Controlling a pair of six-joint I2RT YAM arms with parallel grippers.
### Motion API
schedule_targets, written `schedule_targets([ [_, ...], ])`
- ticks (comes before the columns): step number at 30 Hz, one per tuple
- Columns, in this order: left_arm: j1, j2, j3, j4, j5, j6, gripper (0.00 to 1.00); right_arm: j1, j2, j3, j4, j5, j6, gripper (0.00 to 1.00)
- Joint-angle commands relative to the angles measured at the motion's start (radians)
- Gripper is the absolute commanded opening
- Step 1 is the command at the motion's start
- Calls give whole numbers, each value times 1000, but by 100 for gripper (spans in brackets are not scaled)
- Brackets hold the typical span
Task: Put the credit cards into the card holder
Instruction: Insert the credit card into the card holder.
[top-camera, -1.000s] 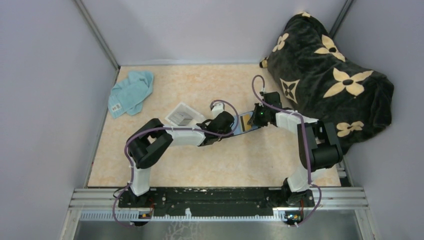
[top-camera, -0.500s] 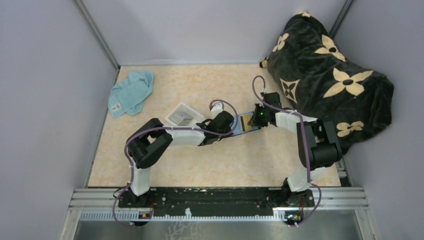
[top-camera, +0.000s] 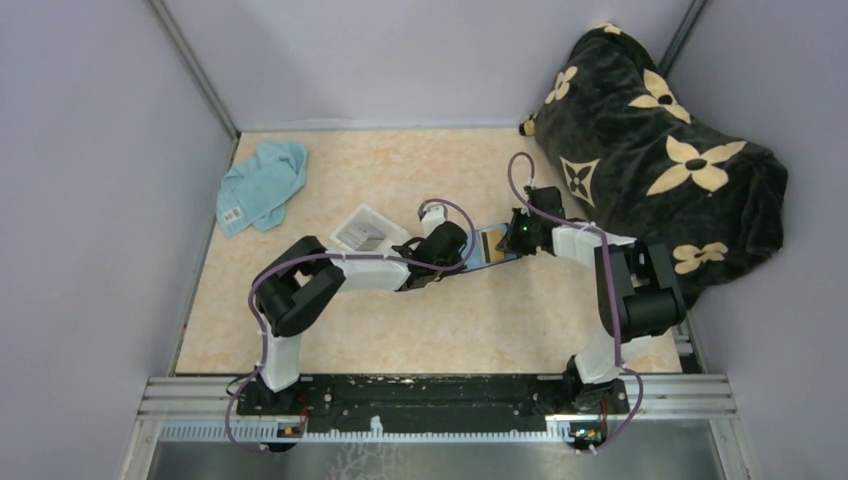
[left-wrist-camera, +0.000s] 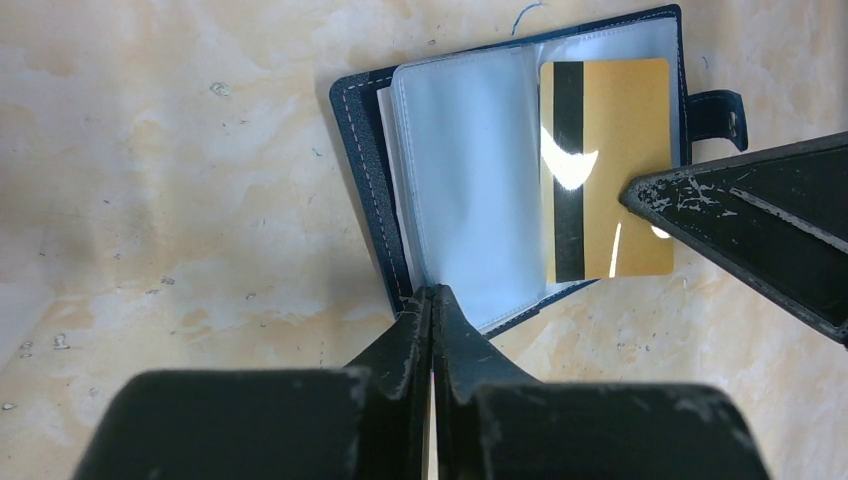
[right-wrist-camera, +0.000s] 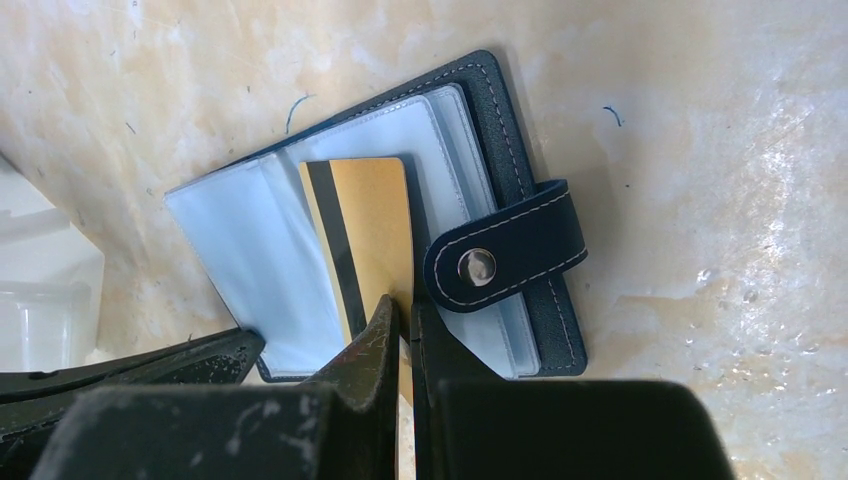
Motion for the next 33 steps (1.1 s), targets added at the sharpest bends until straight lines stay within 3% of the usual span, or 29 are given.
schedule_targets([
  [1, 21, 186, -100, -310, 18, 31, 3, -31, -9, -41, -90, 171, -27, 0],
  [9, 22, 183, -105, -308, 20, 24, 3, -31, -55, -50, -89, 168, -24, 0],
  [21, 21, 199, -93, -310, 39, 32, 2, -27, 75, -30, -43, 0, -45, 0],
  [33, 20, 209, -56, -333, 29, 50, 2, -5, 129, -20, -55, -31, -64, 0],
])
